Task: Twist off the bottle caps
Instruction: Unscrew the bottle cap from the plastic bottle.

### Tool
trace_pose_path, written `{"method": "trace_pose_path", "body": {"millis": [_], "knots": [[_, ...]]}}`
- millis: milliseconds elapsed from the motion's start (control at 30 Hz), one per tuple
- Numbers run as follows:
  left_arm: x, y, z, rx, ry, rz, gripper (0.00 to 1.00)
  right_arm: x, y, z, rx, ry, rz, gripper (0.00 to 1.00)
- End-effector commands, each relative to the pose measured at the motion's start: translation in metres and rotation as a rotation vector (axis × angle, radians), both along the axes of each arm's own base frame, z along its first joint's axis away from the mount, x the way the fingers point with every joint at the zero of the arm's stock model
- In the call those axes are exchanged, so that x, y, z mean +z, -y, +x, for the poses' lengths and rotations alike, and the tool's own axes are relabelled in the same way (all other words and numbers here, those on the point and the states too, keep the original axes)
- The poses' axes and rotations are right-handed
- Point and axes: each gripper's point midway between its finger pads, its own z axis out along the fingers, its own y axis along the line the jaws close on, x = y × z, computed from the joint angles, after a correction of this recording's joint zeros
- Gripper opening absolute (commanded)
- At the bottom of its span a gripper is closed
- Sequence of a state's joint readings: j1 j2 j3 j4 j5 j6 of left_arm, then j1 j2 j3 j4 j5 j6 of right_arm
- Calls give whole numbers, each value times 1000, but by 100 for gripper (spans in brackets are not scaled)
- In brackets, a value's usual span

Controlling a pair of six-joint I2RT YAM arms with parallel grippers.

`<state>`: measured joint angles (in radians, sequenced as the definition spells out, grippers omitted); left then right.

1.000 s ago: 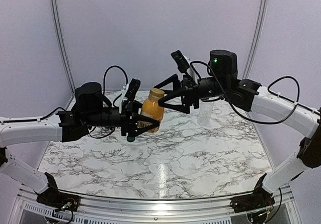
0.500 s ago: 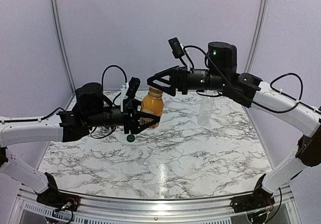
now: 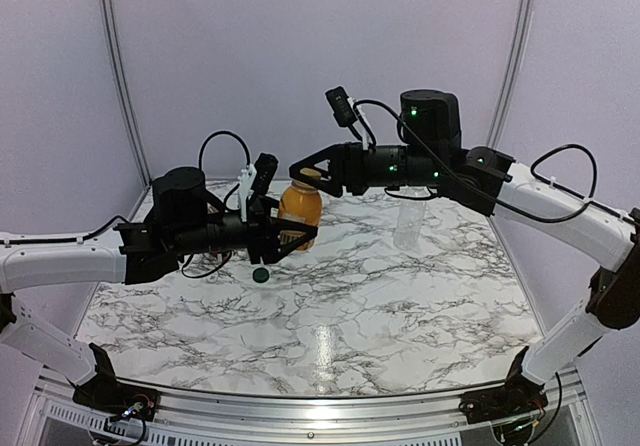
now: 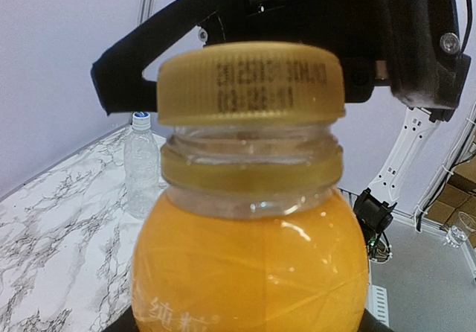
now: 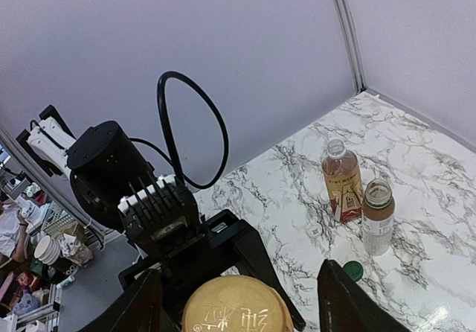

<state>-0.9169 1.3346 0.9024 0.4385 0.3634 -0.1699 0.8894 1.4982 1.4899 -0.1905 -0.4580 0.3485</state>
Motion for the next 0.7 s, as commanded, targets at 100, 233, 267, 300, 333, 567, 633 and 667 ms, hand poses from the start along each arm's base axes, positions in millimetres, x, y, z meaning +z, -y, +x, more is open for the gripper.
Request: {"method": "trace_pose_path", "body": {"millis": [100,233,267,300,333,567,633,667], "knots": [[10,-7,6,50,41,-18,17,11,-5,-4,18,2,18,56],[10,-8,7,55,43,-17,17,10,-6,-5,22,-1,19,46],[10,-8,7,55,43,-17,18,11,-6,-5,23,0,21,44],[9,-7,7,54,42,-14,17,11,-5,-5,23,0,23,41],[9,-8,7,56,42,-15,17,11,-5,-5,23,0,24,39],[9,-10,8,70,42,-13,17,13,-4,-9,40,19,29,20],[9,-10,7,67,43,-15,17,15,-2,-11,51,44,29,15],[9,-10,6,58,45,-16,17,16,-1,-13,60,65,27,13]]}}
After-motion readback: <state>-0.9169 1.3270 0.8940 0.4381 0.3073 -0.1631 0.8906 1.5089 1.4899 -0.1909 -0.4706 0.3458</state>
